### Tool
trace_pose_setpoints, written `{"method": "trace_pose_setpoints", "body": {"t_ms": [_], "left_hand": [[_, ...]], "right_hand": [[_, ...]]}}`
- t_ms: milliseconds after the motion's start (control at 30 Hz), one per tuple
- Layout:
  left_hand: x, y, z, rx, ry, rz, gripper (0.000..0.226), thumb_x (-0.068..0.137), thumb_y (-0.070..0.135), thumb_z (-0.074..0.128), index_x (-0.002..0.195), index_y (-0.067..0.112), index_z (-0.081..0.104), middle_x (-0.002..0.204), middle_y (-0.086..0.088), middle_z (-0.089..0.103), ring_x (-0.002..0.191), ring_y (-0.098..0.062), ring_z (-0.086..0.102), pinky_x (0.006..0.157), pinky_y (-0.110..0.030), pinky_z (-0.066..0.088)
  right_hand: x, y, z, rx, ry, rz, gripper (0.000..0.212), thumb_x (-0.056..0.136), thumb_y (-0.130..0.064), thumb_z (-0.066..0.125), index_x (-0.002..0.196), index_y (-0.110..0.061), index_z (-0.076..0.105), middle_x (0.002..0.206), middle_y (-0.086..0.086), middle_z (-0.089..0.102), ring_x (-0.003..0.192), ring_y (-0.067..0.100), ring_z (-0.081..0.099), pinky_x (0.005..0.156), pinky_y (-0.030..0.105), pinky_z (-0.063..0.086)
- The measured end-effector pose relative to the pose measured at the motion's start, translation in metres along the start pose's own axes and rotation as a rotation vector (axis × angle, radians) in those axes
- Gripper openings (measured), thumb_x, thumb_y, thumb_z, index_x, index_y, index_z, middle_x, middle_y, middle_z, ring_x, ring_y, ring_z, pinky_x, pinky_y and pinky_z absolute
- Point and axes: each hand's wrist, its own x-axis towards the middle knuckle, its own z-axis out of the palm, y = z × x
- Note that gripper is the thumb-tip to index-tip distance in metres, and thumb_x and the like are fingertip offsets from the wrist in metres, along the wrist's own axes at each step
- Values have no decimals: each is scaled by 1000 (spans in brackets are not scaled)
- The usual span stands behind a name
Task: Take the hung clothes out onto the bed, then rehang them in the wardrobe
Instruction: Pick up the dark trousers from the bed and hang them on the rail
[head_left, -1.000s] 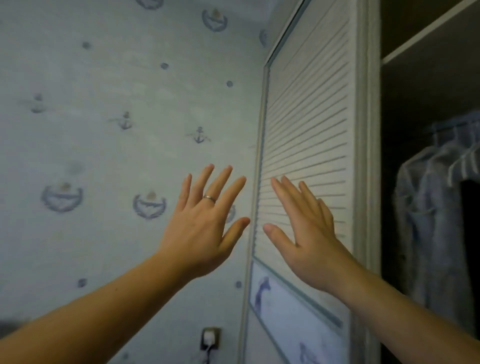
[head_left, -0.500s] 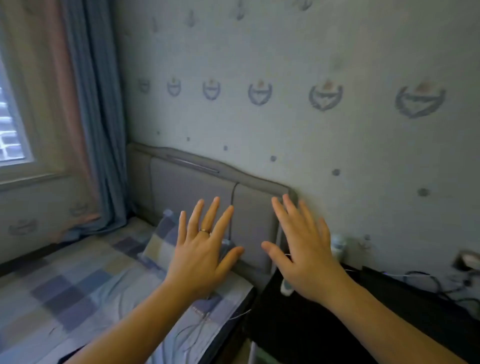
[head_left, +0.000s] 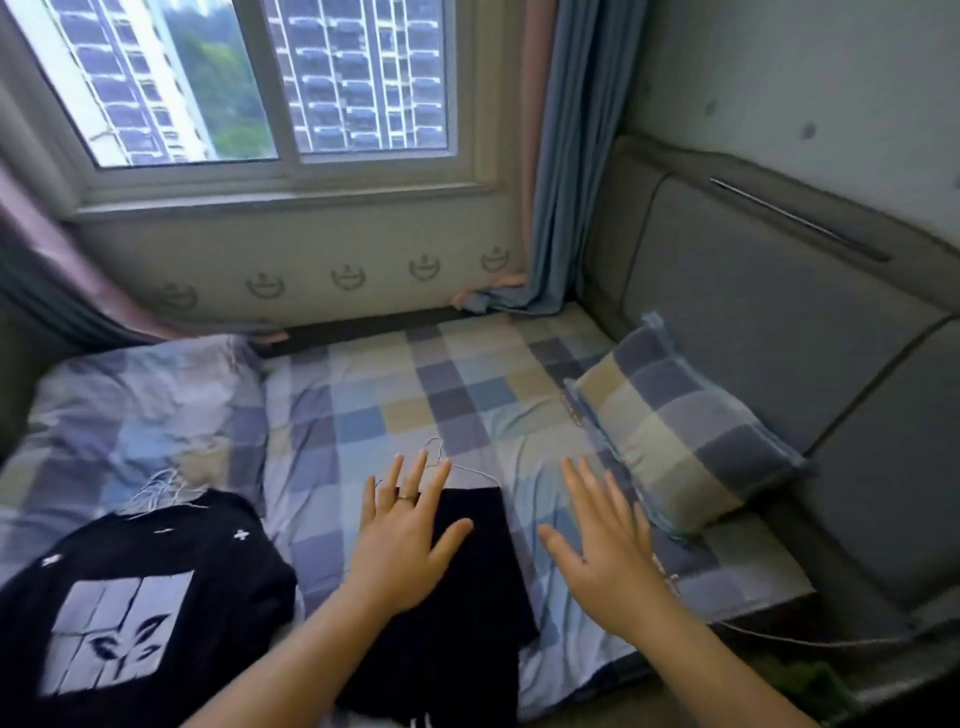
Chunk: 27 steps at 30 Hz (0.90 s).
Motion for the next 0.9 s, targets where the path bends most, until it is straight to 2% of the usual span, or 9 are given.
{"method": "trace_pose_setpoints", "body": {"t_ms": [100,167,300,500,767,900], "left_hand": [[30,-32,18,-11,-60,-133,98,74,85,-13,157,35,3,166,3,-6,151,-20,-17,120,-43,-12],[53,-48,29,-40,-108,-212,94,78,84,-3,157,34,3,166,3,-4,151,-21,-15,121,-42,-9],[89,-73,58,-109,-184,-359,72,97,64,28,158,31,7,166,3,0,152,-21,-9,122,-43,-1],[127,-117,120,-183,-291,-507,68,100,57,35,157,27,14,165,0,12,152,-24,3,122,-40,8],[176,-211,262,-378,-418,-679,69,98,54,42,157,27,19,163,0,20,150,-21,11,122,-42,15],[205,-265,354,-493,-402,-754,67,98,46,49,156,23,24,160,0,30,147,-23,22,120,-42,21]], "right_hand": [[58,12,16,14,-73,11,71,98,-59,32,151,-44,-12,160,-20,-17,147,9,-18,119,45,-5],[96,22,29,22,-131,27,70,98,-58,32,150,-44,-12,160,-21,-15,148,10,-17,119,45,-3],[157,42,56,18,-237,64,69,98,-57,33,151,-42,-9,162,-18,-9,149,13,-10,119,45,2],[220,67,112,-22,-384,132,69,98,-57,32,153,-41,-6,162,-18,-6,150,12,-6,120,46,4],[297,128,242,-27,-472,291,69,96,-58,33,153,-40,0,162,-16,3,150,12,2,120,44,9],[344,171,330,11,-449,357,72,93,-55,40,154,-36,8,162,-10,14,149,15,11,120,48,15]]}}
